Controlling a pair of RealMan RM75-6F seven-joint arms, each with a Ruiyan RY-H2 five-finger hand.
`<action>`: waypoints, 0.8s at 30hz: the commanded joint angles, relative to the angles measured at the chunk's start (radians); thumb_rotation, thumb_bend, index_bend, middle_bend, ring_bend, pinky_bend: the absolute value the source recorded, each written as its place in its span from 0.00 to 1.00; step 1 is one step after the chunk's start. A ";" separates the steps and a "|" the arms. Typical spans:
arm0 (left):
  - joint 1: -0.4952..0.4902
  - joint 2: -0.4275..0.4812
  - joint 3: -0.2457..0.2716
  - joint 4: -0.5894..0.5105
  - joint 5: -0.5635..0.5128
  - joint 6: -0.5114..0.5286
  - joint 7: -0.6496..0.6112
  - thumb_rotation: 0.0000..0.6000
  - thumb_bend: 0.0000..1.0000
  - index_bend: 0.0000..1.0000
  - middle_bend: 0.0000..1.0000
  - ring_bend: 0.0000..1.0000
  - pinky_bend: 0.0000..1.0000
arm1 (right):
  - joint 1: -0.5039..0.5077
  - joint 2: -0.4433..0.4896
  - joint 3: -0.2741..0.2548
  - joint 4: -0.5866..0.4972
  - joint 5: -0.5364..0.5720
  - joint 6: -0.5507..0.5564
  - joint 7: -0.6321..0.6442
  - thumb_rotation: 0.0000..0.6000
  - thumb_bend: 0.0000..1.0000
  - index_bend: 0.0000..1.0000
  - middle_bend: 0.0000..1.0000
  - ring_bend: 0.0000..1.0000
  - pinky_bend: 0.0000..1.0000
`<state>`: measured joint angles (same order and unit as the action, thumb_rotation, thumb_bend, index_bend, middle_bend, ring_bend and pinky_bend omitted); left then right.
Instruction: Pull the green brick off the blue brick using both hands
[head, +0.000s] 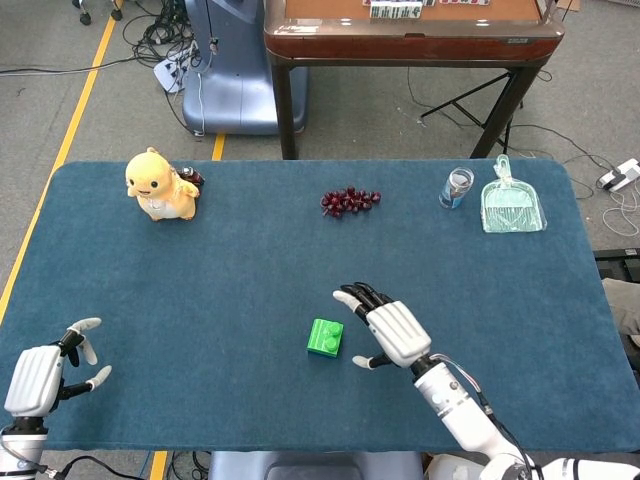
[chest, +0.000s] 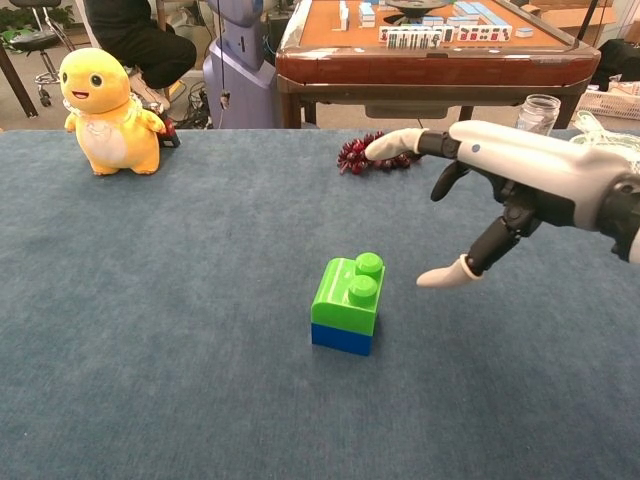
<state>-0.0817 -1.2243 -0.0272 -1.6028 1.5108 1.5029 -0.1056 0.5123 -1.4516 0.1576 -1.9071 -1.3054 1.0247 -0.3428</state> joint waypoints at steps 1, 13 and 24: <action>0.000 -0.001 -0.001 0.000 0.001 0.001 -0.001 1.00 0.21 0.33 0.61 0.63 0.76 | 0.024 -0.023 0.005 0.009 0.022 -0.013 -0.033 1.00 0.00 0.10 0.09 0.04 0.23; 0.000 -0.012 0.001 0.003 0.005 -0.002 -0.001 1.00 0.21 0.33 0.61 0.63 0.76 | 0.089 -0.108 -0.002 0.056 0.122 -0.023 -0.145 1.00 0.00 0.09 0.06 0.01 0.19; 0.004 -0.017 0.005 0.009 0.003 -0.007 -0.017 1.00 0.21 0.34 0.61 0.62 0.76 | 0.140 -0.186 -0.004 0.126 0.186 -0.042 -0.160 1.00 0.00 0.08 0.03 0.00 0.19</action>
<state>-0.0777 -1.2411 -0.0224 -1.5936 1.5140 1.4964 -0.1226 0.6508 -1.6365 0.1536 -1.7828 -1.1204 0.9843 -0.5033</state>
